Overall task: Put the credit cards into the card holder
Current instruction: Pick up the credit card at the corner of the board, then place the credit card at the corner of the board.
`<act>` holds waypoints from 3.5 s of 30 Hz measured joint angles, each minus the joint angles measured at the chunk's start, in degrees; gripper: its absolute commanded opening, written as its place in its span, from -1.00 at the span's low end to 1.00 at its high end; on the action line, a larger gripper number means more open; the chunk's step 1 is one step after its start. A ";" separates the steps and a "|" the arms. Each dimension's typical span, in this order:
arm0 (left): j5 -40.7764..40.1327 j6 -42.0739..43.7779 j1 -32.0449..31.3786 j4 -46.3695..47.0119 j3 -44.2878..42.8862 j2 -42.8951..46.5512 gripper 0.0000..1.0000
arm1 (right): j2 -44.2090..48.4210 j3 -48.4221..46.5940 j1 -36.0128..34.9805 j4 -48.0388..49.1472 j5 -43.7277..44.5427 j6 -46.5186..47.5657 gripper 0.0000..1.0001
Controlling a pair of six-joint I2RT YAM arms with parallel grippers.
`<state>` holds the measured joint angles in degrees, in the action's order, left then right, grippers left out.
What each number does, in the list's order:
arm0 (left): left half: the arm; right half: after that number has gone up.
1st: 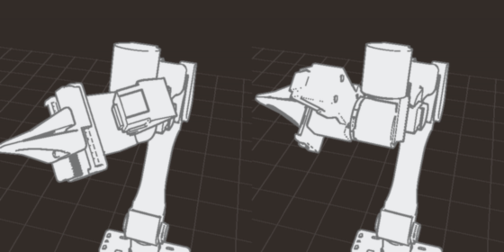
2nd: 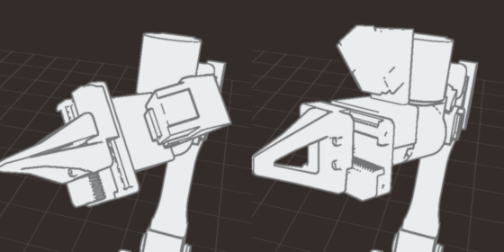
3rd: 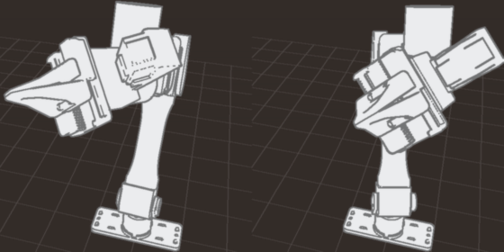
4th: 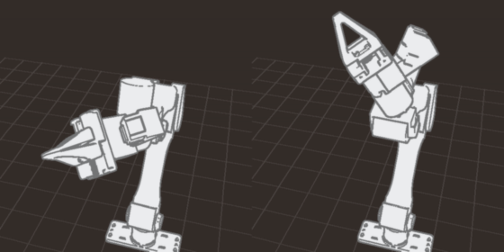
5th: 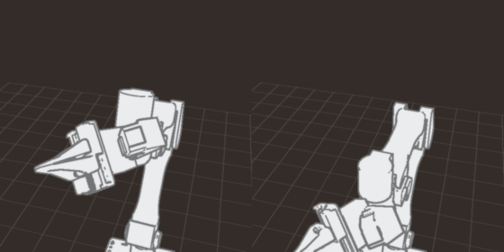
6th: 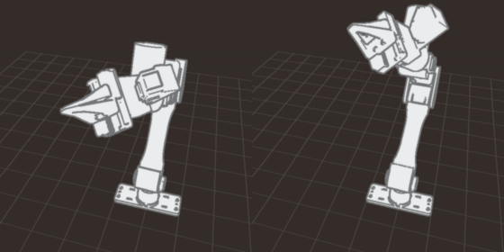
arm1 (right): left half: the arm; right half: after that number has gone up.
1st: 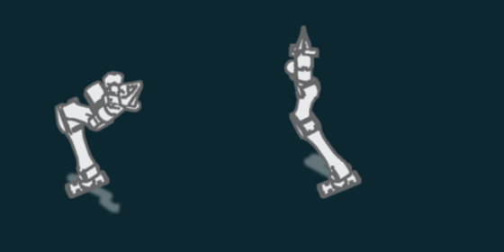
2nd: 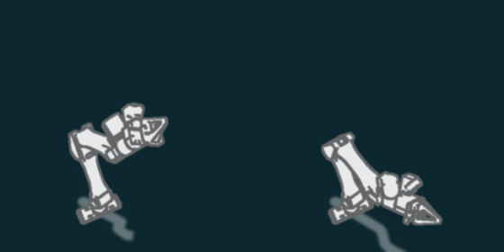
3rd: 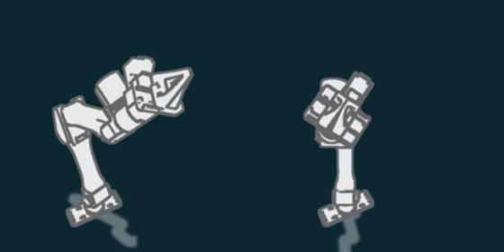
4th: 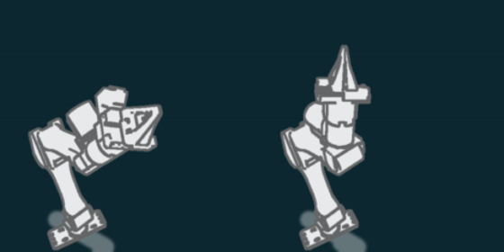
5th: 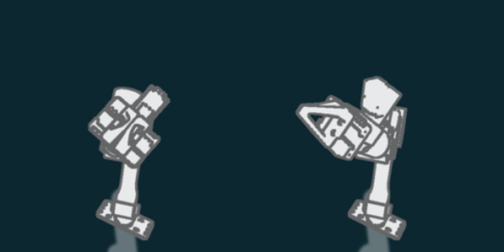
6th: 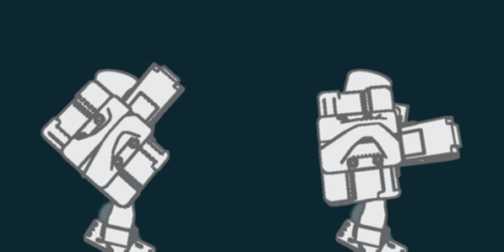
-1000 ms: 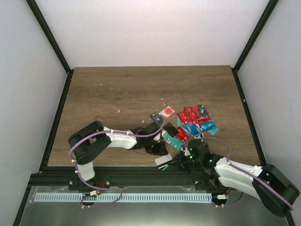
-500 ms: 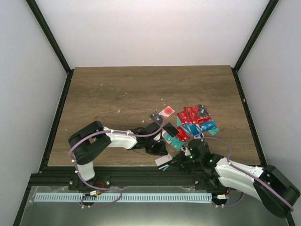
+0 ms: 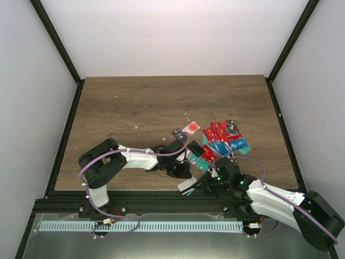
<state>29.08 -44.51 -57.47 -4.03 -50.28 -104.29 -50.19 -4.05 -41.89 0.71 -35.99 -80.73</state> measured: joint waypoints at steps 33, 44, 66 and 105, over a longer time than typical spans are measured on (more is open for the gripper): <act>0.59 -0.31 0.94 -2.25 -0.28 0.44 -0.88 | -8.68 -3.82 -0.09 -0.07 -1.64 1.86 -0.67; 0.61 -0.90 0.94 -2.60 -0.28 0.79 -0.87 | -8.81 -4.09 -0.11 -0.04 -1.49 2.69 -0.81; -4.79 -1.99 2.32 -10.14 -0.17 13.27 -0.64 | -5.49 -10.34 2.86 -3.04 -1.11 9.16 -0.99; 3.10 -20.04 10.69 2.97 23.85 62.07 -0.39 | 4.94 -18.29 10.21 13.40 -24.87 19.30 -0.99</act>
<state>32.18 -64.55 -46.78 -1.06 -26.44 -42.22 -45.25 -22.35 -31.68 14.11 -60.86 -61.43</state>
